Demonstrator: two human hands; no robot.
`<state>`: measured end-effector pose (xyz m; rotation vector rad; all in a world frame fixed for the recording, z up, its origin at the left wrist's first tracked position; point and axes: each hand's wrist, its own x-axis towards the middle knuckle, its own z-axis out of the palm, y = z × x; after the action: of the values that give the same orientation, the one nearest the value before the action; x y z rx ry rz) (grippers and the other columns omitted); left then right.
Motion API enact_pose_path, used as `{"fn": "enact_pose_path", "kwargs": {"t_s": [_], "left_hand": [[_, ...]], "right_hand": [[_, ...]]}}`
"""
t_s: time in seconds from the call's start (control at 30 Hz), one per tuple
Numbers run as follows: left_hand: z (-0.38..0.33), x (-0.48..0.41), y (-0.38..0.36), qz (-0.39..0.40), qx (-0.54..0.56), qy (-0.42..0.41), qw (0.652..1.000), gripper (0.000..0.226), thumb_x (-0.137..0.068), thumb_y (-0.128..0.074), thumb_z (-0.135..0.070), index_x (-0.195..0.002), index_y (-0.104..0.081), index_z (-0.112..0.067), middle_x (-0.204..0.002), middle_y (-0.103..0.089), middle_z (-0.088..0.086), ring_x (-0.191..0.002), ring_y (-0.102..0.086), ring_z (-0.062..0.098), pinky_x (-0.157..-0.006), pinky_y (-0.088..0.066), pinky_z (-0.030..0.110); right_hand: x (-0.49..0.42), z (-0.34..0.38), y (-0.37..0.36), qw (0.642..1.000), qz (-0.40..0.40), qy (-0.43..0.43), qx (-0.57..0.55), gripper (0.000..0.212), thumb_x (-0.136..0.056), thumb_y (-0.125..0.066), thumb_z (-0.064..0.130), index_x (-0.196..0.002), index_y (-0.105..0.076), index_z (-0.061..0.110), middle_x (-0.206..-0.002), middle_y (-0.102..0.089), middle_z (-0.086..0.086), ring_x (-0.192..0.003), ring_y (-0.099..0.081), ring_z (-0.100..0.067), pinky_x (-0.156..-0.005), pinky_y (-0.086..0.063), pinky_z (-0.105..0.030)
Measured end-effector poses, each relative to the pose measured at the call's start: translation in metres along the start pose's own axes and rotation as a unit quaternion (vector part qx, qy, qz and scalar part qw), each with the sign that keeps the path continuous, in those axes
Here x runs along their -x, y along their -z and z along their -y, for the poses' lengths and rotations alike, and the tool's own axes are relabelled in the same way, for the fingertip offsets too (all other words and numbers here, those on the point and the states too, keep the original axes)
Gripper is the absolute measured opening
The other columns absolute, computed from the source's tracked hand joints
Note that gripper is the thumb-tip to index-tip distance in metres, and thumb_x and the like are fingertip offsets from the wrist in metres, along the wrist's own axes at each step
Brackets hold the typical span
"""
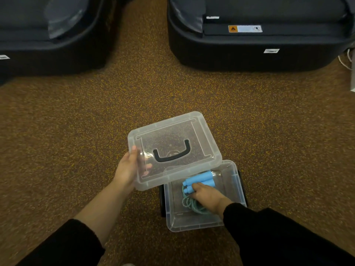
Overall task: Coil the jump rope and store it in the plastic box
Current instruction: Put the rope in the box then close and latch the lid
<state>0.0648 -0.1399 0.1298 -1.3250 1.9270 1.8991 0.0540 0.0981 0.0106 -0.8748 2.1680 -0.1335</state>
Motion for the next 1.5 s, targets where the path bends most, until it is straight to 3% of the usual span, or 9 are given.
{"fn": "enact_pose_path", "kwargs": {"t_s": [0.23, 0.4, 0.53, 0.73, 0.9, 1.1, 1.23, 1.37, 1.5], "left_hand": [[-0.004, -0.002, -0.001, 0.001, 0.001, -0.001, 1.000, 0.047, -0.099, -0.034, -0.043, -0.133, -0.046, -0.014, -0.120, -0.062, 0.014, -0.071, -0.066, 0.016, -0.044, -0.052, 0.020], [-0.004, 0.005, -0.008, 0.007, 0.010, -0.003, 1.000, 0.045, -0.100, -0.034, -0.040, -0.132, -0.046, -0.010, -0.091, -0.062, 0.002, -0.070, -0.063, 0.017, -0.041, -0.052, 0.016], [-0.002, 0.010, -0.014, 0.015, 0.011, -0.010, 1.000, 0.047, -0.100, -0.034, -0.040, -0.132, -0.046, -0.008, -0.088, -0.062, 0.002, -0.063, -0.065, 0.013, -0.041, -0.052, 0.017], [-0.007, 0.021, -0.027, 0.029, 0.016, -0.021, 0.999, 0.045, -0.100, -0.033, -0.040, -0.132, -0.044, -0.009, -0.085, -0.061, 0.001, -0.062, -0.063, 0.016, -0.042, -0.052, 0.019], [0.007, 0.035, -0.039, 0.048, 0.003, -0.046, 0.998, 0.039, -0.100, -0.034, -0.038, -0.123, -0.046, -0.009, -0.079, -0.060, 0.004, -0.039, -0.061, 0.003, -0.038, -0.049, 0.018], [0.038, 0.057, -0.053, 0.007, -0.020, -0.051, 0.998, 0.033, -0.100, -0.034, -0.038, -0.114, -0.050, -0.013, -0.080, -0.061, 0.000, -0.058, -0.065, 0.012, -0.048, -0.051, 0.024], [0.064, 0.061, -0.056, -0.041, -0.123, -0.072, 0.989, 0.045, -0.099, -0.034, -0.041, -0.124, -0.054, -0.010, -0.123, -0.057, 0.013, -0.115, -0.055, 0.031, -0.096, -0.045, 0.040], [0.078, 0.065, -0.059, -0.048, -0.195, -0.061, 0.978, 0.052, -0.101, -0.029, -0.036, -0.146, -0.034, -0.011, -0.160, -0.007, 0.009, -0.148, -0.006, 0.027, -0.118, -0.008, 0.043], [0.103, 0.062, -0.061, -0.044, -0.229, -0.015, 0.972, 0.054, -0.102, -0.021, -0.037, -0.151, -0.016, -0.017, -0.161, 0.000, 0.007, -0.148, 0.007, 0.024, -0.116, 0.003, 0.052]], "right_hand": [[-0.004, 0.004, 0.006, 0.995, -0.005, -0.067, -0.069, 0.028, -0.092, -0.044, 0.005, -0.114, -0.062, 0.004, -0.118, -0.059, -0.020, -0.110, -0.056, -0.037, -0.091, -0.046, -0.042], [0.010, -0.005, 0.021, 0.993, -0.026, -0.028, -0.114, 0.042, -0.090, -0.049, 0.004, -0.131, -0.051, 0.010, -0.135, -0.050, -0.015, -0.123, -0.049, -0.031, -0.105, -0.034, -0.032], [0.029, -0.012, 0.041, 0.971, -0.133, -0.033, -0.196, 0.026, -0.084, -0.056, 0.002, -0.108, -0.067, 0.006, -0.104, -0.068, -0.015, -0.093, -0.063, -0.024, -0.080, -0.044, -0.022], [0.075, -0.029, 0.075, 0.860, -0.396, -0.134, -0.294, 0.009, -0.083, -0.062, 0.000, -0.087, -0.070, 0.000, -0.081, -0.068, -0.012, -0.075, -0.058, -0.014, -0.068, -0.040, -0.021], [0.096, -0.045, 0.096, 0.686, -0.347, -0.168, -0.617, 0.040, -0.101, -0.034, 0.033, -0.120, -0.058, 0.007, -0.111, -0.065, -0.012, -0.097, -0.062, -0.020, -0.078, -0.051, -0.025], [0.103, -0.029, 0.086, 0.728, -0.289, -0.128, -0.608, 0.036, -0.095, -0.048, 0.039, -0.127, -0.053, 0.023, -0.117, -0.065, -0.001, -0.102, -0.065, -0.019, -0.088, -0.054, -0.042], [0.101, -0.026, 0.061, 0.762, -0.326, -0.174, -0.532, 0.036, -0.094, -0.052, 0.033, -0.130, -0.046, 0.028, -0.121, -0.061, -0.001, -0.107, -0.062, -0.023, -0.092, -0.052, -0.047], [0.100, -0.028, 0.034, 0.810, -0.328, -0.209, -0.439, 0.043, -0.098, -0.041, 0.038, -0.138, -0.043, 0.023, -0.153, -0.031, -0.009, -0.146, -0.017, -0.027, -0.116, -0.019, -0.053], [0.100, -0.026, 0.010, 0.824, -0.317, -0.241, -0.404, 0.048, -0.099, -0.035, 0.038, -0.145, -0.034, 0.024, -0.159, -0.015, -0.012, -0.148, -0.003, -0.024, -0.119, -0.007, -0.052]]}}
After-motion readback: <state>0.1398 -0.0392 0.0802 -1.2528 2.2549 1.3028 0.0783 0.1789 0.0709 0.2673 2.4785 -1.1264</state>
